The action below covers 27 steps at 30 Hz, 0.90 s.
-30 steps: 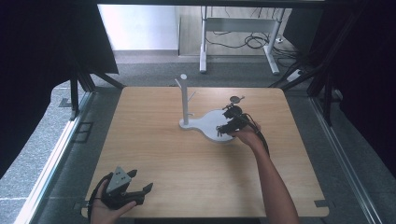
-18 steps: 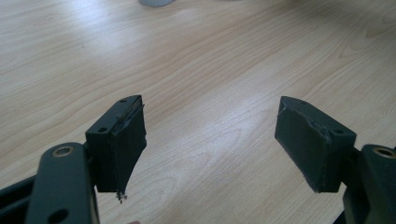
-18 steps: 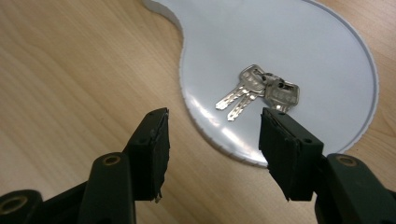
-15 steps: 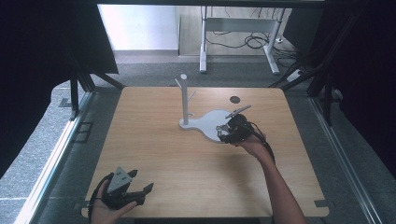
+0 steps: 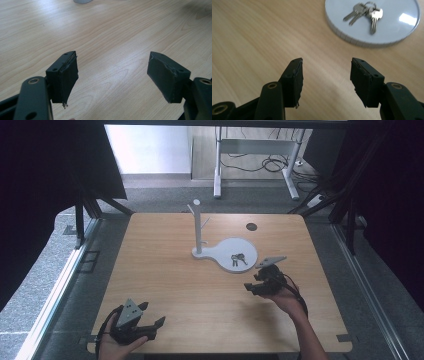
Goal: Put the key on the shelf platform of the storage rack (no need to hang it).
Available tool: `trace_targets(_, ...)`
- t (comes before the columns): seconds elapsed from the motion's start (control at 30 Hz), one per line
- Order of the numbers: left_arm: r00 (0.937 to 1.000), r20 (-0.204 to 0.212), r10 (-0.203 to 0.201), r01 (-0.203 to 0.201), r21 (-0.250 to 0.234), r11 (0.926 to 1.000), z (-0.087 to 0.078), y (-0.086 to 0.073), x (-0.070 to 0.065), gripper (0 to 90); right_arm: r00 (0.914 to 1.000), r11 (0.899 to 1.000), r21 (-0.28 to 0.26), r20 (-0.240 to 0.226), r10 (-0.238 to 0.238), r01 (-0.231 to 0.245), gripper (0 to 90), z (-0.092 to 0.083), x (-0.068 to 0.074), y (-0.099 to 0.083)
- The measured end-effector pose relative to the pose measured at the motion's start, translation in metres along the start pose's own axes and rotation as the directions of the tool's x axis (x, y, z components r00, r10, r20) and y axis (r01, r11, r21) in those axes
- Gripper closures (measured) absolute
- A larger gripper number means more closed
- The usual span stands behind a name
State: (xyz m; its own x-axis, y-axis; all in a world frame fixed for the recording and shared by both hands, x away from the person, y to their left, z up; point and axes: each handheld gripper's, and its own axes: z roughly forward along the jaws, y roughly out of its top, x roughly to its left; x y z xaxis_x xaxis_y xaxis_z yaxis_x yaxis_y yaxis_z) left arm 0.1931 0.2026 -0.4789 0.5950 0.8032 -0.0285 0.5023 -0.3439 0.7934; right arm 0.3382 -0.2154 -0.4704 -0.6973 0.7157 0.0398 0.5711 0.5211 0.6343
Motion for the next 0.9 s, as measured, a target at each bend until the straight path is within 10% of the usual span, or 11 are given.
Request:
trace_targets(0.43, 1.0, -0.002, 0.001, -0.001, 0.009, 1.0, 0.002, 0.0, -0.001, 24.9, 0.9988, 0.999, -0.008, 0.008, 0.049, -0.049, 44.7, -0.003, 0.0, -0.062)
trace_targets(0.9, 0.9999, 0.008, 0.014, -0.014, 0.014, 0.9998, 0.005, 0.0, -0.005, 24.9, 0.9961, 0.997, -0.045, 0.052, 0.071, -0.069, 43.4, -0.007, -0.006, -0.071)
